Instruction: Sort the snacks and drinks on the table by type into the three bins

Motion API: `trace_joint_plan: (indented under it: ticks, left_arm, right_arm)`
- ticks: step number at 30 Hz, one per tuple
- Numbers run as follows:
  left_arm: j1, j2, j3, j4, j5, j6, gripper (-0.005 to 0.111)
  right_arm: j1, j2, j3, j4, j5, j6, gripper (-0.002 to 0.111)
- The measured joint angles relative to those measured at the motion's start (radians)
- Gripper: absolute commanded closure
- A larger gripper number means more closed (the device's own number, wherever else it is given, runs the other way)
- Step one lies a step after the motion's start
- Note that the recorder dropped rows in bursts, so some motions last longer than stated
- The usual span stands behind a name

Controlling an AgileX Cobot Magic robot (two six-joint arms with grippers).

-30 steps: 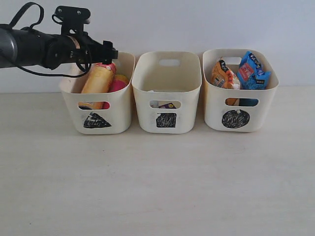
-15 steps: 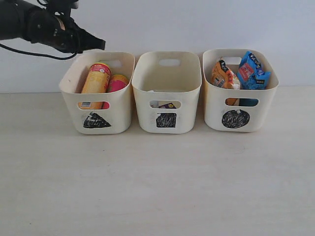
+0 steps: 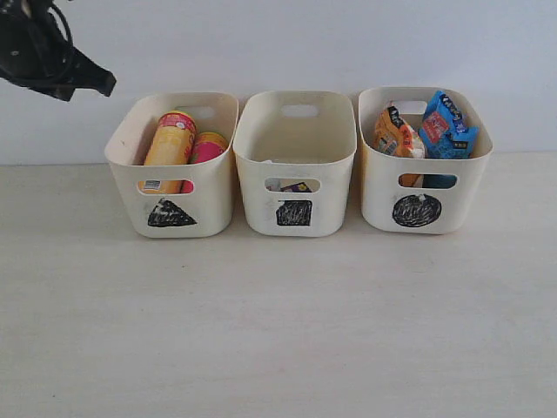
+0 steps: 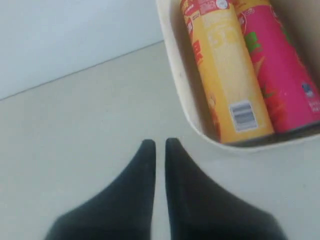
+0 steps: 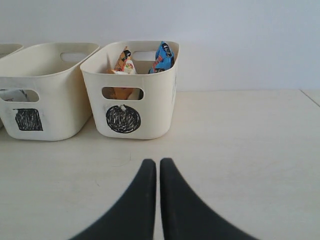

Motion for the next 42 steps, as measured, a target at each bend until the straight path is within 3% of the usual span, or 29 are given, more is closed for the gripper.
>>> trace_joint_plan:
  ticks: [9, 20, 28, 35, 42]
  left_arm:
    - [0.0, -0.36, 0.357, -0.075, 0.048, 0.006, 0.103]
    - [0.0, -0.697, 0.609, -0.207, 0.052, 0.006, 0.103]
    - [0.0, -0.901, 0.757, -0.277, 0.071, 0.023, 0.103]
    - [0.0, -1.046, 0.807, -0.398, 0.159, 0.026, 0.103]
    - [0.0, -1.183, 0.878, -0.439, 0.083, 0.069, 0.103]
  right_arm:
    - [0.0, 0.0, 0.0, 0.0, 0.0, 0.0, 0.108]
    - [0.0, 0.0, 0.0, 0.0, 0.0, 0.0, 0.108]
    - [0.0, 0.0, 0.0, 0.0, 0.0, 0.0, 0.108]
    - [0.0, 0.0, 0.0, 0.0, 0.0, 0.0, 0.108]
    - [0.0, 0.0, 0.0, 0.0, 0.0, 0.0, 0.108]
